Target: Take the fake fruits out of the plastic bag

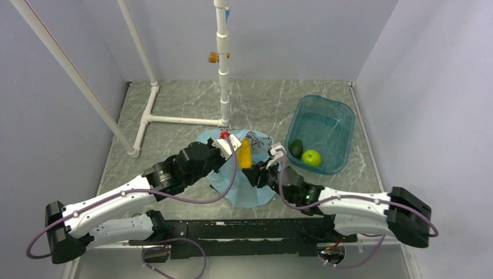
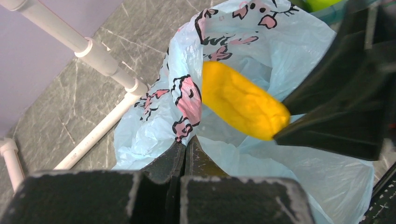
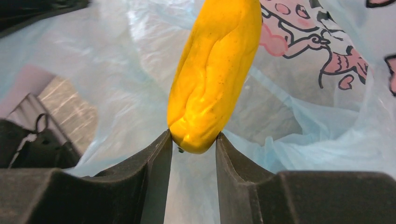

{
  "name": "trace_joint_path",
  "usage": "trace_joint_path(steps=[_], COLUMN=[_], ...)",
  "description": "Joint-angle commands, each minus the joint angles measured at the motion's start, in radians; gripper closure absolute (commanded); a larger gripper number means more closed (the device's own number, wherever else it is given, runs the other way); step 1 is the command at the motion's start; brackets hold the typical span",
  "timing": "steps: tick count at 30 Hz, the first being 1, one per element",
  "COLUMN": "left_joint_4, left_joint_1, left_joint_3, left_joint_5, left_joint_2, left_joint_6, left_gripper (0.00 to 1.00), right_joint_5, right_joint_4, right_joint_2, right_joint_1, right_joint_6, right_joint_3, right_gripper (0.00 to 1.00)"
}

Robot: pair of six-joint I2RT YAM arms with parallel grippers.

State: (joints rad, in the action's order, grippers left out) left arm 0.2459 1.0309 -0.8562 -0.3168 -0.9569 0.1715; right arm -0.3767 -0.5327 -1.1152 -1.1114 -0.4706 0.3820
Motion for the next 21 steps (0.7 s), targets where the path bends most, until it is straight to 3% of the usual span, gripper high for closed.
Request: trace_joint_path(steps=[1,6,11,14,21], left_joint_4=[-0.020,0.007,0.021,0.015,0.015], left_joint_1=[0.006,0.005,0.005,0.006,0.005], left_joint_3=[-0.032,-0.057,-0.071,-0.065,-0.063], left_joint_5=[-0.074,-0.212,-0.267,-0.264,-0.301], left_joint_2=[-0.011,-0.045,-0.062,-0.058,-0.060], left_joint_6=[-0.006,-0.031,-0.039,-0.043,-0.042], left_gripper=[1.00,1.00,1.00,1.00,1.00], right_joint_5=[0.077,0.049,-0.111,-0.225,-0.413], right_joint_4=[0.140,0.389,0.677,0.784,0.955], right_joint_2=[0.187,0.419,0.597,0.652,0.659], right_joint_1=[-0.008,-0.011,-0.009,-0.009,-0.006], right_joint_6=[0.009,-0.005,-0.059,-0.087,-0.164], right_joint_3=[-0.040,-0.041,0.020,0.062,0.142], right_gripper=[0.92,0.93,0.95,1.00,1.00])
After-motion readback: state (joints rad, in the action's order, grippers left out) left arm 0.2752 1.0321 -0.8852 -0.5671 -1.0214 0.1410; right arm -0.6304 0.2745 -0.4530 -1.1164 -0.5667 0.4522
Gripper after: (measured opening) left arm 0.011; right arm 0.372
